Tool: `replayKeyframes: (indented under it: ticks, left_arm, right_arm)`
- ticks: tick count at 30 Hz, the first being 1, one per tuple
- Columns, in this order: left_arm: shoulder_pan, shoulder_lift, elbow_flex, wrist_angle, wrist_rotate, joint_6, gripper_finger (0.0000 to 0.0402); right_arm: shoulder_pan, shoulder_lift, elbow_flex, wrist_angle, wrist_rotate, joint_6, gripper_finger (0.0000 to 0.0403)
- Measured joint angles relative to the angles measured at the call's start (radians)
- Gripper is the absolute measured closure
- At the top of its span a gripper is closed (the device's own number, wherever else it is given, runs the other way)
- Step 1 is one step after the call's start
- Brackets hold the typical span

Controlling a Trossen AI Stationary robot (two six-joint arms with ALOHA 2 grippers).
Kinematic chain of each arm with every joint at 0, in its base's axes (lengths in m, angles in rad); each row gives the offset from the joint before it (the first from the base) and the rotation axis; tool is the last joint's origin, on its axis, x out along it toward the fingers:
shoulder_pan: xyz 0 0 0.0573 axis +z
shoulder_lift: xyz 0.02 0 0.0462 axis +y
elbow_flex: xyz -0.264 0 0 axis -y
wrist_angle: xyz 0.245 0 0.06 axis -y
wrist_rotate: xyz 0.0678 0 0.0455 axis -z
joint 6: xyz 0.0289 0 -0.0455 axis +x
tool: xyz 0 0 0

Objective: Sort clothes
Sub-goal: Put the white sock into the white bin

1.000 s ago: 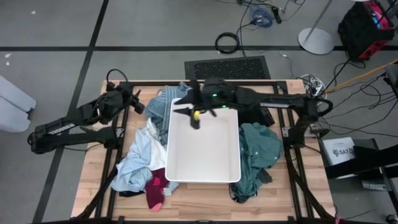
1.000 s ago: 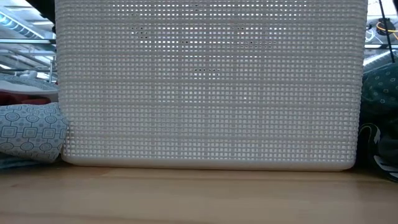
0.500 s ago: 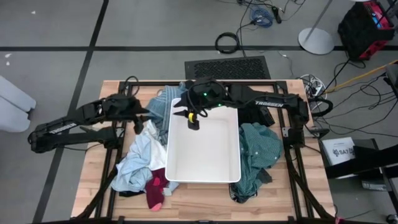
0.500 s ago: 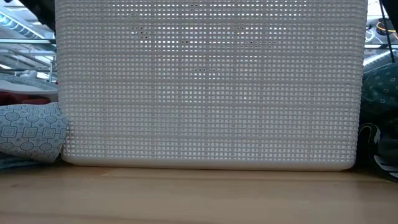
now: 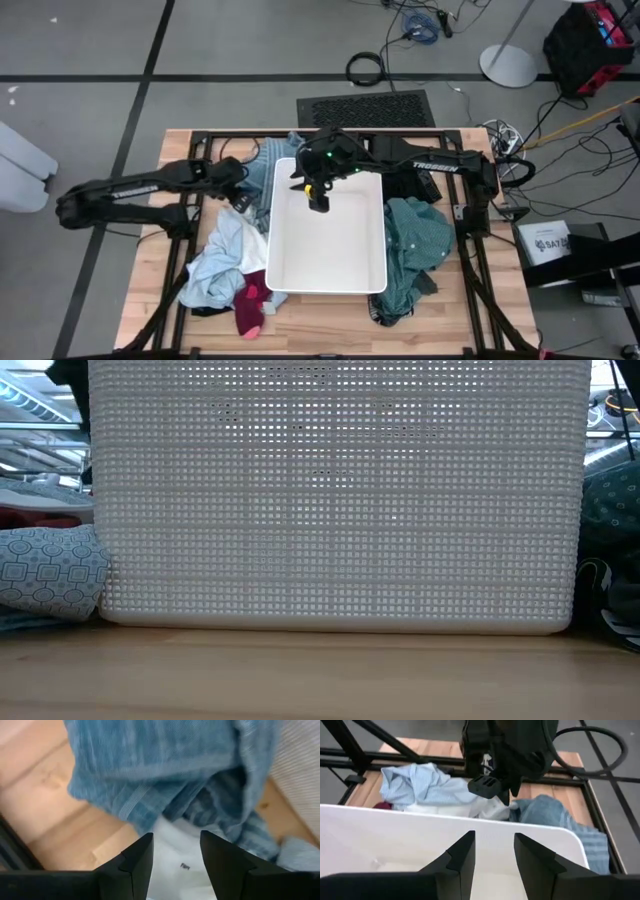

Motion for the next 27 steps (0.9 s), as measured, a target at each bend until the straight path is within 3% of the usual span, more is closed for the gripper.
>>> replayKeyframes:
  ticks: [10, 20, 27]
  left_arm:
    - [0.0, 0.126, 0.0, 0.035, -0.005, -0.071, 0.0228]
    - [-0.019, 0.22, 0.0, 0.092, 0.088, -0.045, 0.0228]
    - [-0.033, 0.235, 0.0, 0.091, 0.08, -0.004, 0.0247]
  right_arm:
    - [0.0, -0.001, 0.0, -0.089, 0.0, -0.041, 0.0277]
    - [0.0, -0.001, 0.0, -0.144, 0.0, -0.048, 0.0277]
    - [0.0, -0.001, 0.0, -0.143, 0.001, -0.06, 0.0277]
